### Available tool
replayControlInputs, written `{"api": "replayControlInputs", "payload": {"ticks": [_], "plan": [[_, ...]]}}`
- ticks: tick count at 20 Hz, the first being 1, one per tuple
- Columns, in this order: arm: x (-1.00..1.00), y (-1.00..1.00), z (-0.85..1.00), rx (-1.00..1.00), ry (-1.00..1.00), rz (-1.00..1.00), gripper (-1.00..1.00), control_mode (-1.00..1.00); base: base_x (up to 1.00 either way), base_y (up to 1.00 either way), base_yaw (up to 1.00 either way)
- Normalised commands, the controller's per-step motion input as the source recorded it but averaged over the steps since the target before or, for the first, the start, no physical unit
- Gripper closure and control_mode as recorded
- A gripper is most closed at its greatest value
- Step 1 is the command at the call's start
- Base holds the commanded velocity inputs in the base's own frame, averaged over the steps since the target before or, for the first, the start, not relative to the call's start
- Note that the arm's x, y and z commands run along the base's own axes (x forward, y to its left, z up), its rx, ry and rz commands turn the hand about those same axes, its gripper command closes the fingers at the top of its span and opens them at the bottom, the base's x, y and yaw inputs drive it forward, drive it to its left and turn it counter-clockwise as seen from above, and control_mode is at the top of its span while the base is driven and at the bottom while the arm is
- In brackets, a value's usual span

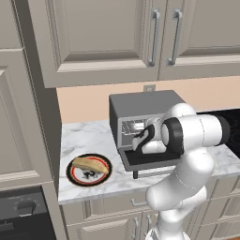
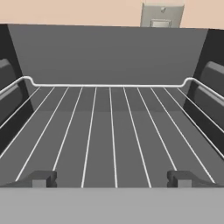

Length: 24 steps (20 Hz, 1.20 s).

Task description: Pull the toaster oven rack outwards. Pick up the baguette from the plate and place it on the toaster oven rack. Close the toaster oven door fully and set the temperature to the lowest setting.

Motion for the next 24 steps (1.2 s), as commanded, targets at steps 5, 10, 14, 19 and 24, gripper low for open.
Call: {"api": "replayControlInputs", "payload": {"ticks": [5, 10, 14, 19, 24], "plan": [[-0.17, -0.04, -0.29, 0.0, 0.2, 0.0, -1.0, -1.0, 0.0, 0.0, 0.0], [-0.58, 0.0, -0.11, 0.0, 0.27, 0.0, -1.0, -1.0, 0.0, 0.0, 0.0], [-0.89, -0.03, -0.08, -0.05, 0.35, 0.0, -1.0, -1.0, 0.0, 0.0, 0.0], [-0.99, -0.09, -0.07, -0.09, 0.42, 0.0, -1.0, -1.0, 0.0, 0.0, 0.0], [-0.88, -0.11, -0.14, -0.09, 0.48, -0.01, -1.0, -1.0, 0.0, 0.0, 0.0]]}}
